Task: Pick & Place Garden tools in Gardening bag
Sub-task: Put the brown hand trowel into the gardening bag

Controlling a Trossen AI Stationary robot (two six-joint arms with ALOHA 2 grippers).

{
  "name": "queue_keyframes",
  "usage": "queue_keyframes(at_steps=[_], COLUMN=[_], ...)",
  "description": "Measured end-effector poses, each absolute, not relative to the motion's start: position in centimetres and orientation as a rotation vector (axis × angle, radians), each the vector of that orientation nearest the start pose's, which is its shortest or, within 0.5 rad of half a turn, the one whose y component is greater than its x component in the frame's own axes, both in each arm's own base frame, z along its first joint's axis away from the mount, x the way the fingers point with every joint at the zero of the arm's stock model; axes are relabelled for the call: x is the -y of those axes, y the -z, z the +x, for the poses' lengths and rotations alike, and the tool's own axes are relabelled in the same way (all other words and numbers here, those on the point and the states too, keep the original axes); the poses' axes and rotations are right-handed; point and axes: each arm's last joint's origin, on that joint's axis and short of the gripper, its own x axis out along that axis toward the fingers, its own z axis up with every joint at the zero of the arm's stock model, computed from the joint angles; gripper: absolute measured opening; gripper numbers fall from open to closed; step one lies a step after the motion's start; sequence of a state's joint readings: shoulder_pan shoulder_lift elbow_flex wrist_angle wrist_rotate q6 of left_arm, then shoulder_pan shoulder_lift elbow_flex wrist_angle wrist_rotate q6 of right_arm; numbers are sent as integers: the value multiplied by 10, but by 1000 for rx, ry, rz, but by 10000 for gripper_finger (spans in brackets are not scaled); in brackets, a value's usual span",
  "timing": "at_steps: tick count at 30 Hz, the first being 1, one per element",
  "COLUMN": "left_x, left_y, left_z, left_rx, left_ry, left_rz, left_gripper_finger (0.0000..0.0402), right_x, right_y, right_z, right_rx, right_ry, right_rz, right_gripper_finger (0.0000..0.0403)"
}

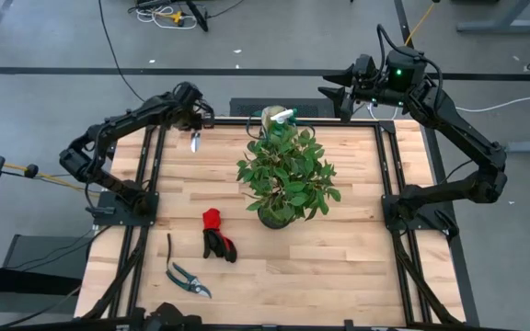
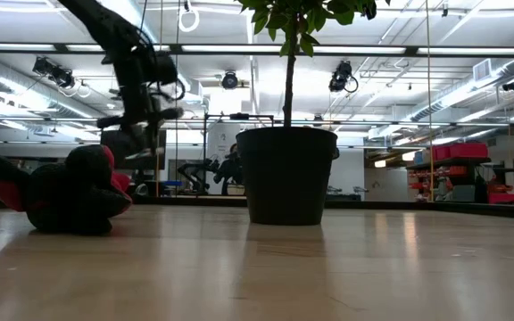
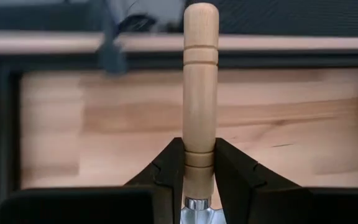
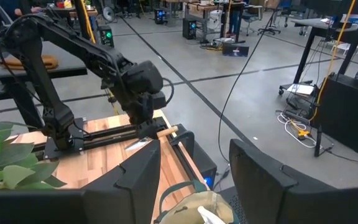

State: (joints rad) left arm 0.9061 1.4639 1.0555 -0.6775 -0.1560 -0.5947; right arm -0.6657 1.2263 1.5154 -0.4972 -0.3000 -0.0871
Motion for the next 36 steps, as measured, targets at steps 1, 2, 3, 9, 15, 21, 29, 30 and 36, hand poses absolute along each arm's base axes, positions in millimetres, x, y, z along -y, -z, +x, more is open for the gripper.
queue_keyframes(at_steps=[1,2,3,9,15,21,29,30,36], left_x=[-228,-229,-229,-228,-223,-215,-207,-207,-204], left_y=[-245,-251,-258,-301,-333,-353,-375,-377,-391], left_z=[176,179,183,203,218,233,255,257,263], left_rx=[-745,-737,-728,-638,-551,-456,-252,-229,-99], left_ry=[-1240,-1218,-1192,-1097,-1009,-874,-631,-608,-475], left_rz=[-884,-864,-841,-722,-640,-591,-522,-515,-497], left_gripper_finger=[75,74,74,74,74,74,74,74,74], right_x=[143,143,143,143,143,143,143,143,144], right_y=[-460,-460,-460,-460,-460,-460,-465,-465,-470], right_z=[196,196,196,196,196,196,196,196,197], right_rx=[-200,-199,-198,-197,-197,-193,-150,-145,-99], right_ry=[356,356,356,358,359,359,362,362,363], right_rz=[11,11,10,11,11,9,-12,-15,-17], right_gripper_finger=[194,194,194,194,194,194,194,194,194])
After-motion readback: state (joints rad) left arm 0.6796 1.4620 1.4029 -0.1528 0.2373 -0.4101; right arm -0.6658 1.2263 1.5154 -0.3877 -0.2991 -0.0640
